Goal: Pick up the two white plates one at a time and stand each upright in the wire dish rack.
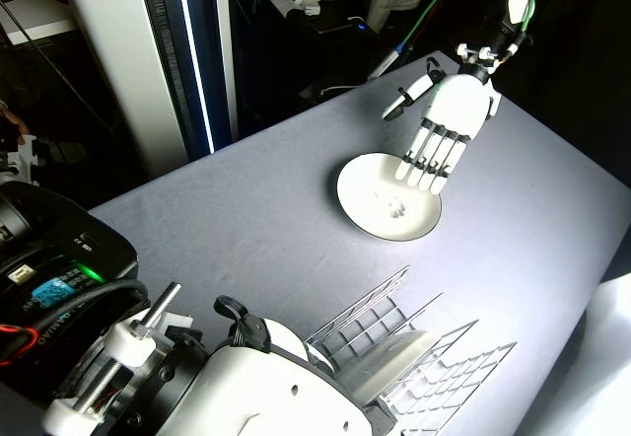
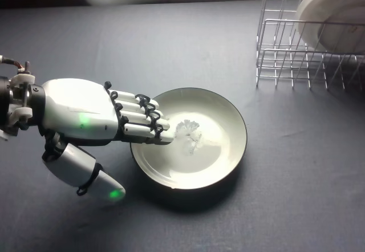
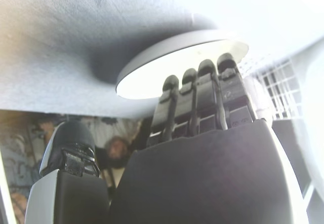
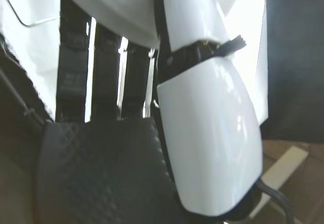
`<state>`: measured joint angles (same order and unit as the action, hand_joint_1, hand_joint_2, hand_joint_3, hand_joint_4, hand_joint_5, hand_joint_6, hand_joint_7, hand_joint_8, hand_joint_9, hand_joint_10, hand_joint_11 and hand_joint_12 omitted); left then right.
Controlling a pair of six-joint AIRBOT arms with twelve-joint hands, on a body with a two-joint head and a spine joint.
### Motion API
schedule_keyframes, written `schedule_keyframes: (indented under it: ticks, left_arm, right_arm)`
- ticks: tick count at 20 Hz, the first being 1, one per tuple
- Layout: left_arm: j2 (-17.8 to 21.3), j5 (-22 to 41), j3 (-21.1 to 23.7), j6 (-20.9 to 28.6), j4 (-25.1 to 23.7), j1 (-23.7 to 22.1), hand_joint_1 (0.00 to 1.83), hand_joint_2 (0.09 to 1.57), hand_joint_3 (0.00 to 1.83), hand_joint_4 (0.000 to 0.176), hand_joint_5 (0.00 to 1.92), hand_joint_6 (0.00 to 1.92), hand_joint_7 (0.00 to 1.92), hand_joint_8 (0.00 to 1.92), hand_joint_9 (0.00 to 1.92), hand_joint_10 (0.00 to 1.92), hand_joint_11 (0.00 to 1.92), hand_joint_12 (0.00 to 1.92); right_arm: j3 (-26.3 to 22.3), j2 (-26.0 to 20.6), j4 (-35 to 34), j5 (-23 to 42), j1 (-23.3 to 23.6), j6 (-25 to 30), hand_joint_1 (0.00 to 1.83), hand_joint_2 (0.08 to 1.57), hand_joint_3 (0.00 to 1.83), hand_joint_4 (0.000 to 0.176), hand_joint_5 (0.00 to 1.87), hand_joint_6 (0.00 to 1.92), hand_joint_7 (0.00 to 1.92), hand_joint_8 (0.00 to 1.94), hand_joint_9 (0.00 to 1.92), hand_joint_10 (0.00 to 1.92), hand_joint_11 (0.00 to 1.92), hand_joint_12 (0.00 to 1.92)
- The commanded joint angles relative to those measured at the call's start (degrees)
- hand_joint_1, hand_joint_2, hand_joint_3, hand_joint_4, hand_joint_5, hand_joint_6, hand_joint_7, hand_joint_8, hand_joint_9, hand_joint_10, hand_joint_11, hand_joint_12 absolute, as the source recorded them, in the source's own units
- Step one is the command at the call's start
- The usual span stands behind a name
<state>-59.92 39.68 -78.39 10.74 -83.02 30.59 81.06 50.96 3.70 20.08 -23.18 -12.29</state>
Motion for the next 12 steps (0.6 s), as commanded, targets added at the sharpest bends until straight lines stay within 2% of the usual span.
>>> schedule_keyframes:
  ticks: [1, 4, 5, 6, 7, 8, 10, 12]
  left_arm:
    - [0.0, 1.6, 0.0, 0.1, 3.1, -0.3, 0.0, 1.18, 0.0, 0.0, 0.03, 0.01, 0.01, 0.0, 0.0, 0.0, 0.0, 0.0]
    - [-0.2, 1.3, -0.3, 0.0, 3.1, -0.2, 0.0, 1.18, 0.0, 0.0, 0.03, 0.01, 0.02, 0.01, 0.0, 0.0, 0.0, 0.0]
    - [-0.3, 1.2, -0.4, -0.2, 3.1, -0.2, 0.0, 1.18, 0.0, 0.0, 0.06, 0.02, 0.04, 0.01, 0.02, 0.01, 0.01, 0.01]
    - [-0.3, 1.2, -0.6, -0.3, 3.1, -0.1, 0.0, 1.17, 0.0, 0.0, 0.05, 0.01, 0.03, 0.01, 0.01, 0.0, 0.0, 0.0]
    - [-0.4, 1.2, -0.9, -0.3, 3.1, -0.1, 0.0, 1.17, 0.0, 0.0, 0.07, 0.02, 0.04, 0.01, 0.03, 0.01, 0.01, 0.01]
    - [-0.5, 1.1, -1.0, -0.3, 3.1, 0.0, 0.0, 1.16, 0.0, 0.0, 0.07, 0.01, 0.04, 0.01, 0.02, 0.0, 0.0, 0.0]
    - [-0.6, 0.9, -1.4, -0.3, 3.1, 0.1, 0.0, 1.18, 0.0, 0.0, 0.04, 0.01, 0.01, 0.0, 0.0, 0.0, 0.0, 0.0]
    - [-0.6, 0.8, -1.9, -0.3, 3.1, 0.3, 0.0, 1.18, 0.0, 0.0, 0.04, 0.01, 0.01, 0.0, 0.0, 0.0, 0.0, 0.0]
  right_arm:
    - [0.4, -0.5, -0.5, 6.4, 0.0, 0.2, 1.39, 1.08, 0.0, 0.0, 0.98, 0.98, 1.07, 0.81, 1.0, 0.98, 0.87, 0.91]
    - [0.2, -0.5, 0.6, 6.5, -0.1, 0.2, 1.39, 1.07, 0.0, 0.0, 0.99, 0.97, 1.08, 0.78, 1.03, 0.96, 0.88, 0.91]
    - [0.1, -0.5, 0.7, 6.6, -0.1, 0.3, 1.38, 1.08, 0.0, 0.0, 0.95, 1.02, 1.06, 0.81, 1.0, 1.02, 0.83, 0.9]
    - [-0.1, -0.5, 0.7, 6.7, -0.1, 0.3, 1.37, 1.13, 0.0, 0.0, 0.84, 1.18, 0.96, 0.95, 0.91, 1.19, 0.73, 0.93]
    - [-0.3, -0.5, 1.0, 6.8, -0.1, 0.3, 1.27, 1.15, 0.0, 0.0, 0.69, 0.62, 0.76, 0.54, 0.74, 0.46, 0.49, 1.04]
    - [-0.5, -0.5, 1.7, 7.3, -0.1, 0.3, 1.24, 1.12, 0.0, 0.0, 0.73, 0.14, 0.8, 0.08, 0.75, 0.17, 0.39, 1.07]
    - [-1.0, -0.5, 2.2, 7.9, 0.1, 0.3, 1.23, 1.09, 0.0, 0.0, 0.71, 0.01, 0.76, 0.0, 0.73, 0.03, 0.27, 1.09]
    - [-1.6, -0.5, 2.2, 7.9, 1.4, 0.3, 1.2, 1.08, 0.0, 0.0, 0.64, 0.0, 0.67, 0.0, 0.63, 0.0, 0.13, 1.14]
